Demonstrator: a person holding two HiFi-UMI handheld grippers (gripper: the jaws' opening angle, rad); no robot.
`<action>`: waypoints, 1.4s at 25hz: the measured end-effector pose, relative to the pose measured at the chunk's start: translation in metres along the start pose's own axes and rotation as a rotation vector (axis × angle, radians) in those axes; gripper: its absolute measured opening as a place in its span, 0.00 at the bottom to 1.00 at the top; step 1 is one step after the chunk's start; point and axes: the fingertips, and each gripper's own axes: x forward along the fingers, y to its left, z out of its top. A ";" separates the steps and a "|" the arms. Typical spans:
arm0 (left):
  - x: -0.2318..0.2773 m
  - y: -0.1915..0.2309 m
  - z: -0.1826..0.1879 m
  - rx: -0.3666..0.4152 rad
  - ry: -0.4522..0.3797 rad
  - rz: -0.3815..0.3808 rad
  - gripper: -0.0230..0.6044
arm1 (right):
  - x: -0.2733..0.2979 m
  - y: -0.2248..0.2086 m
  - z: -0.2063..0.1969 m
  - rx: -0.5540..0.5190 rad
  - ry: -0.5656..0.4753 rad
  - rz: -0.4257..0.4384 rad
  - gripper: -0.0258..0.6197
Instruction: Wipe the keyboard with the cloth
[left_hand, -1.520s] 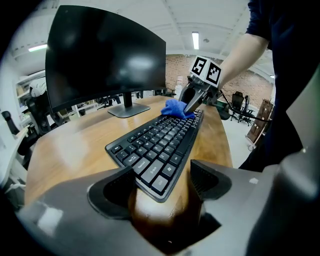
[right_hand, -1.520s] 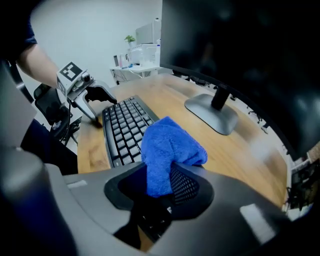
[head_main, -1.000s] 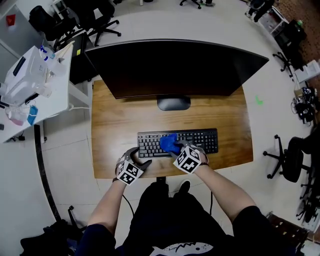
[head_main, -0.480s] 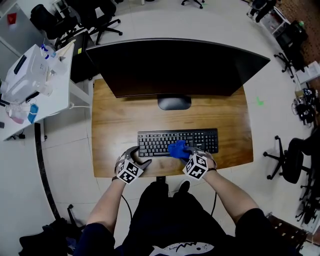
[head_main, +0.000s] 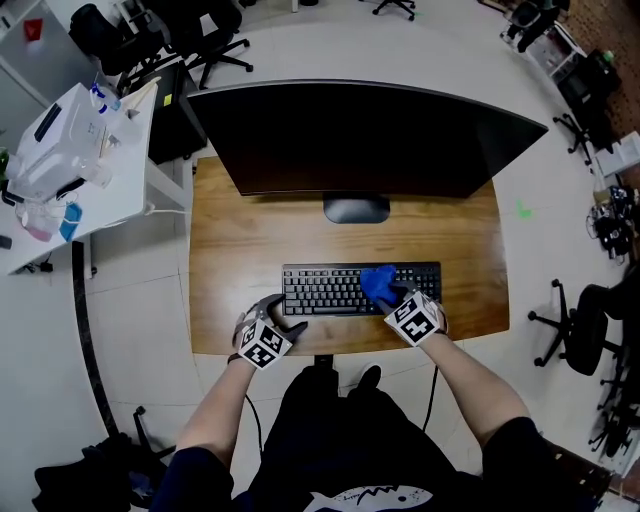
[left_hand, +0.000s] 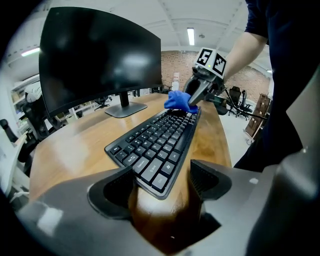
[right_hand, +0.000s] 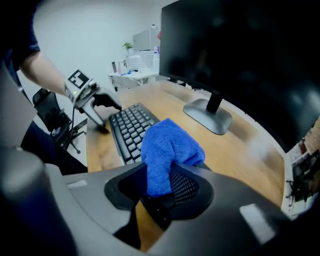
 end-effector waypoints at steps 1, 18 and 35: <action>-0.002 0.002 0.001 0.002 -0.006 0.009 0.60 | 0.003 -0.007 0.010 0.019 -0.006 -0.005 0.24; 0.007 0.004 -0.017 -0.078 0.004 0.011 0.60 | 0.083 0.020 0.104 -0.079 0.090 0.062 0.24; 0.009 0.008 -0.019 -0.063 0.011 0.043 0.57 | 0.113 0.103 0.173 -0.344 0.013 0.110 0.25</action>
